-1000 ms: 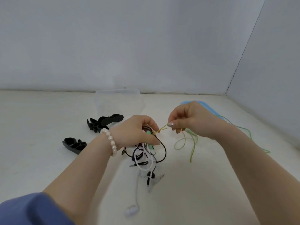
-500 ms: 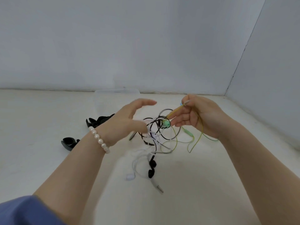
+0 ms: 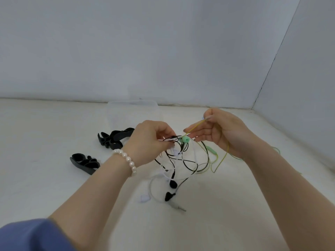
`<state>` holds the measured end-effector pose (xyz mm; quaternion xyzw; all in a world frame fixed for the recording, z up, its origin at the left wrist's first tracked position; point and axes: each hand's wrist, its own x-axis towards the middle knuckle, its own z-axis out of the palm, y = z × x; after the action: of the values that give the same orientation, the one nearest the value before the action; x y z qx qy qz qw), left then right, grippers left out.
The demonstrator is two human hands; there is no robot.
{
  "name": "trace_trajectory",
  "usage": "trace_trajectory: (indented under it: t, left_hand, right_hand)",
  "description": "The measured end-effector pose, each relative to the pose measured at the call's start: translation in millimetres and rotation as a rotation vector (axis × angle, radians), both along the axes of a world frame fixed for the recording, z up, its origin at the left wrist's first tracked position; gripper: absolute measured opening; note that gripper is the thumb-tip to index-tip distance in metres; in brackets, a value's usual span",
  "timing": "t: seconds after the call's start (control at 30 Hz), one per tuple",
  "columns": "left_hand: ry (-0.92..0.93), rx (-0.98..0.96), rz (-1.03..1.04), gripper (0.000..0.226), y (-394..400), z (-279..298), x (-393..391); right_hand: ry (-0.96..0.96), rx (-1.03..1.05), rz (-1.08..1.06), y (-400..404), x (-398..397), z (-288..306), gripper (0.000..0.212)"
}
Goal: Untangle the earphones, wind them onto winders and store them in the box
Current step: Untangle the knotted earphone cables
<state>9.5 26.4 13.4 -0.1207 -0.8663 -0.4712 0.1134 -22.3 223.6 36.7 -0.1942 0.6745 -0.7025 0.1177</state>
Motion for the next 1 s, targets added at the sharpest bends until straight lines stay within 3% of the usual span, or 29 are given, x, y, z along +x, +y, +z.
trace_trajectory:
  t: [0.2, 0.4, 0.57, 0.77, 0.87, 1.0]
  left_hand:
    - [-0.087, 0.135, -0.063, 0.025, -2.1, 2.9, 0.2]
    - [-0.330, 0.288, -0.378, 0.046, -0.3, 6.1, 8.4]
    - [-0.274, 0.182, -0.246, 0.007, 4.7, 2.4, 4.6]
    - [-0.289, 0.151, -0.274, 0.020, 0.7, 1.0, 3.8]
    - [-0.226, 0.147, -0.246, 0.013, 0.8, 2.9, 4.6]
    - [-0.111, 0.086, -0.215, 0.010, 3.9, 2.0, 4.6]
  right_hand:
    - [-0.046, -0.062, 0.032, 3.4, 2.5, 0.1, 0.024]
    - [-0.032, -0.058, 0.054, 1.7, 6.2, 0.4, 0.026]
    - [-0.048, -0.108, 0.050, -0.8, 6.8, 0.6, 0.026]
    - [-0.071, -0.151, 0.054, -0.7, 5.7, -2.7, 0.023]
    - [-0.075, -0.153, 0.040, -0.5, 4.0, -2.2, 0.021]
    - [0.034, 0.121, 0.006, -4.5, 3.6, -6.9, 0.020]
